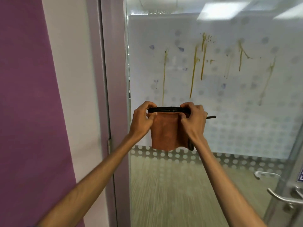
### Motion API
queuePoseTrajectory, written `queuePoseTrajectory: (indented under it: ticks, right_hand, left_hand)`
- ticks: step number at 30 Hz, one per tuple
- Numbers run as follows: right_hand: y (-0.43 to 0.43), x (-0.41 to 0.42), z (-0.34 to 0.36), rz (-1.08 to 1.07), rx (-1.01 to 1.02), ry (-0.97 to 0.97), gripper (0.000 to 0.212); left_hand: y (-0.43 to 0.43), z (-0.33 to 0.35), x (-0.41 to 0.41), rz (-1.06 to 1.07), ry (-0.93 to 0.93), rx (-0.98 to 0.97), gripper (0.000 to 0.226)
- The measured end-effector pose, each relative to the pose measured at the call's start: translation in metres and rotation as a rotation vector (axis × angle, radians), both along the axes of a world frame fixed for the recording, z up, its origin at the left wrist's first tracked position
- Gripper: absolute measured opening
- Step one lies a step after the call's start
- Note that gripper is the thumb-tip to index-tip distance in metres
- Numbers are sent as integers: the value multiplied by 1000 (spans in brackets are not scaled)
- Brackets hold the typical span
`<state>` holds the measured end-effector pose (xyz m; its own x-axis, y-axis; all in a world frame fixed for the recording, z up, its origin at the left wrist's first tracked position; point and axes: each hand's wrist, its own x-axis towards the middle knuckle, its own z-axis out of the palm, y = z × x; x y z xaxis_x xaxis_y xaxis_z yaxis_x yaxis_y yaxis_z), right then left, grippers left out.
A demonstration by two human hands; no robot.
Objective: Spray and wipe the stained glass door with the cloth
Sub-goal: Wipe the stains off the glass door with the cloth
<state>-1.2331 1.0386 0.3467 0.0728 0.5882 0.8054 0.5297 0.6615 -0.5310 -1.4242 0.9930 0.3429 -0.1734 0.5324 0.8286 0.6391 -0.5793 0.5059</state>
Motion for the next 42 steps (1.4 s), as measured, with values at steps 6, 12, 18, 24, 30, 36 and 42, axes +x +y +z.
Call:
queuePoseTrajectory:
  ticks: [6, 12, 18, 24, 30, 36, 42]
  right_hand:
    - [28, -35, 0, -298, 244, -99, 30]
    - [43, -57, -16, -379, 292, -250, 25]
    - [44, -78, -40, -388, 263, -183, 29]
    - [55, -92, -91, -365, 162, -304, 69]
    - [80, -101, -85, -468, 289, -243, 77]
    - [78, -110, -113, -475, 324, -308, 74]
    - [89, -84, -86, -569, 415, -295, 50]
  left_hand:
    - [37, 12, -15, 94, -9, 72, 19]
    - [56, 6, -23, 165, 16, 182, 16]
    - [62, 2, -22, 199, 37, 274, 12]
    - [74, -14, -43, 300, 139, 395, 24]
    - [92, -30, -91, 439, 373, 342, 62]
    - [106, -41, -91, 561, 410, 345, 77]
    - [100, -57, -108, 527, 490, 316, 83]
